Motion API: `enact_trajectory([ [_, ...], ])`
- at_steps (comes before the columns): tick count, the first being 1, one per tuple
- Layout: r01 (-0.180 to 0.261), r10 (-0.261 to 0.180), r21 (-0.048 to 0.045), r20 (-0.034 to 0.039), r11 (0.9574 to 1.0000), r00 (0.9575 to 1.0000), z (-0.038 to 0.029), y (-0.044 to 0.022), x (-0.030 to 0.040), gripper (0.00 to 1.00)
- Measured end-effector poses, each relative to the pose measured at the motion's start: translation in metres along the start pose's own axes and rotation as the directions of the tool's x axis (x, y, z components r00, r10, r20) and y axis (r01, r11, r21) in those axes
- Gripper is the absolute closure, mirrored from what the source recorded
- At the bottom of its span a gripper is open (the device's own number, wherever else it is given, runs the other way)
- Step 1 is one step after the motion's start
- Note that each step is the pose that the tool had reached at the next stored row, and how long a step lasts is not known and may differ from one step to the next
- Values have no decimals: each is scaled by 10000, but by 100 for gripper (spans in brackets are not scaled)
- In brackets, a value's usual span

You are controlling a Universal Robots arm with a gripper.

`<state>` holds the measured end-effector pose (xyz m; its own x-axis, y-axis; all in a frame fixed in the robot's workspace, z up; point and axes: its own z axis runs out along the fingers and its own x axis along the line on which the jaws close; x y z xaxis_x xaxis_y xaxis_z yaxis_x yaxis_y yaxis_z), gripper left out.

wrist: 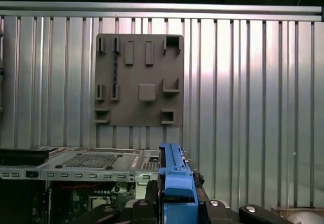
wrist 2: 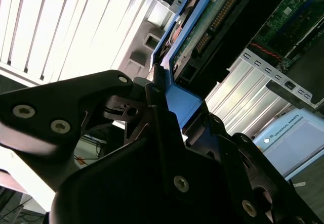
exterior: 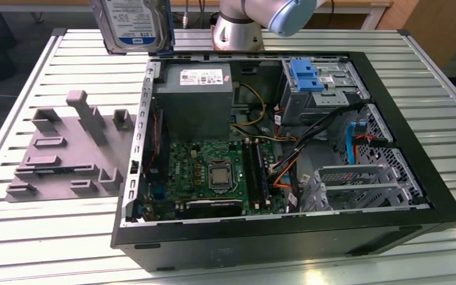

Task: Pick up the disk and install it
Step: 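Pick up the disk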

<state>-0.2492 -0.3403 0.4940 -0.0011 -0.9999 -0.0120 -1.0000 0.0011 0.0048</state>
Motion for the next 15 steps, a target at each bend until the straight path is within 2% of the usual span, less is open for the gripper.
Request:
enact_trajectory([
  [5, 0, 0, 0, 1, 10000, 10000, 0, -8, 64, 64],
  [8, 0, 0, 0, 1, 10000, 10000, 0, -26, 76, 64],
  [11, 0, 0, -1, 0, 10000, 10000, -1, -69, 77, 64],
  [15, 0, 0, 0, 1, 10000, 10000, -1, -162, 77, 64],
])
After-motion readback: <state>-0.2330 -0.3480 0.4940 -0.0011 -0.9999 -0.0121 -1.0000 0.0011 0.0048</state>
